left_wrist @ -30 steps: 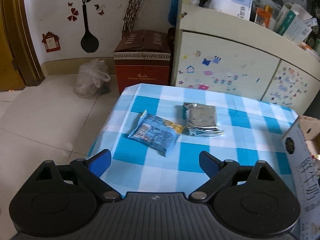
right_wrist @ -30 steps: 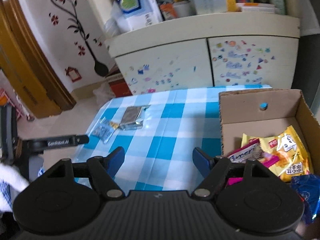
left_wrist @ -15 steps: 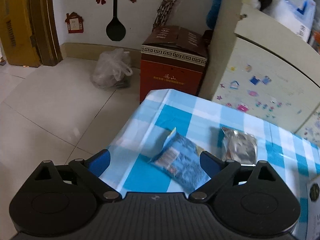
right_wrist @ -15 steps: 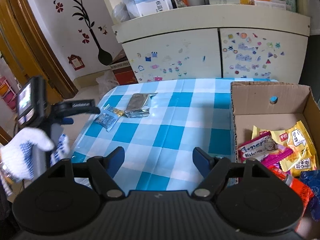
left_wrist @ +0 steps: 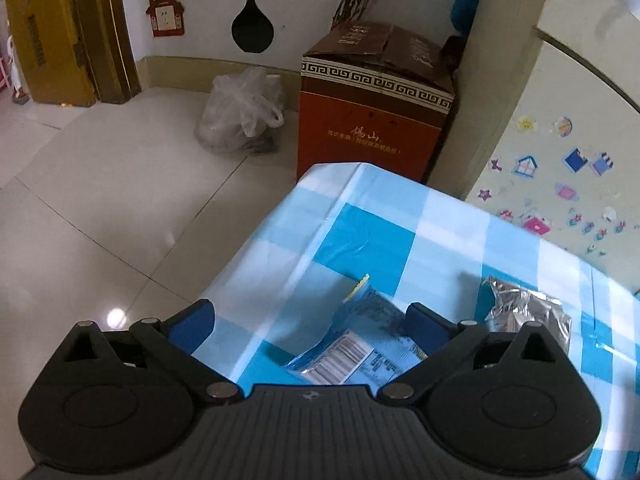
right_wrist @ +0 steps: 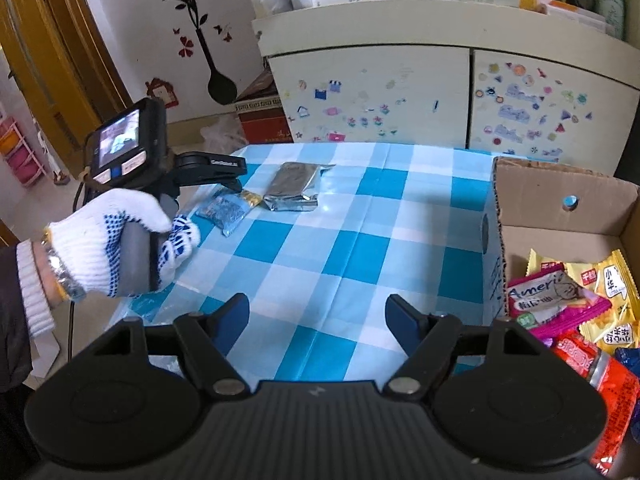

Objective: Organize snacks
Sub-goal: 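Return both tools to the blue wafer packet and silver foil packet, then grasp the blue wafer packet with the left tool while the right grasps the silver foil packet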

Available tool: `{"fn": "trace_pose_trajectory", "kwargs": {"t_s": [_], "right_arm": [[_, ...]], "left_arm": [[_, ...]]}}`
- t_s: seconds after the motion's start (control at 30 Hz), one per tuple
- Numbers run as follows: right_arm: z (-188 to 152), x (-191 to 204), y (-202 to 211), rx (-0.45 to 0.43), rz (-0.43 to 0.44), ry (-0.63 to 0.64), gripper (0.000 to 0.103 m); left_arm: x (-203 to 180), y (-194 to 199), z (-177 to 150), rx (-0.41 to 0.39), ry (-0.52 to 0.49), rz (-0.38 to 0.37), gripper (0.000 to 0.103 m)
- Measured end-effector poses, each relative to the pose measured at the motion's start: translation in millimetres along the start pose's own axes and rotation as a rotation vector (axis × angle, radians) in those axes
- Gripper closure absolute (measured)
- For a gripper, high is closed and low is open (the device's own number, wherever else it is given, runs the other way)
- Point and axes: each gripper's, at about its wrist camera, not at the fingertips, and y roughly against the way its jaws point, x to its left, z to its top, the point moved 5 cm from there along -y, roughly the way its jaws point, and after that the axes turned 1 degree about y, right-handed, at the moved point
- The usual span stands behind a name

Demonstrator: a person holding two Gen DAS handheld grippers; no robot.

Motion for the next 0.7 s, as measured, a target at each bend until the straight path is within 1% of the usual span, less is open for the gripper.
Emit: {"fn": "trace_pose_trajectory", "kwargs": {"t_s": [0.13, 0.2, 0.33, 0.37, 0.43, 0.57, 0.7], "right_arm": [[1.2, 2.7, -3.7, 0.007, -0.003, 0.002, 0.027], [2.2, 3.2, -5.4, 0.009, -0.006, 0.002, 0.027], [4.4, 2.3, -7.8, 0.007, -0.011, -0.009, 0.027], [4.5, 2.1, -8.3, 0.007, -0.013, -0.008, 0.027], [4.8, 1.2, -10.4, 0.01, -0.023, -0.011, 0.027], [6.5, 1.6, -13.2, 0.011, -0.01, -0.034, 0.027], [6.8, 5.0, -19.3, 0.022, -0.004, -0.028, 0.027]], "left_arm": [[3.9, 0.7, -3.5, 0.031, 0.005, -0.031, 0.0], [4.6, 3.7, -7.7, 0.034, -0.031, -0.029, 0.0], [11.7, 13.2, -19.2, 0.058, -0.042, -0.031, 0.0], [14.1, 15.5, -23.7, 0.075, -0.039, -0.04, 0.0], [17.5, 19.8, -29.6, 0.082, -0.047, -0.05, 0.0], [19.1, 24.2, -34.5, 0.095, -0.098, -0.068, 0.0], [18.1, 22.9, -37.1, 0.097, -0.166, -0.094, 0.0]]}}
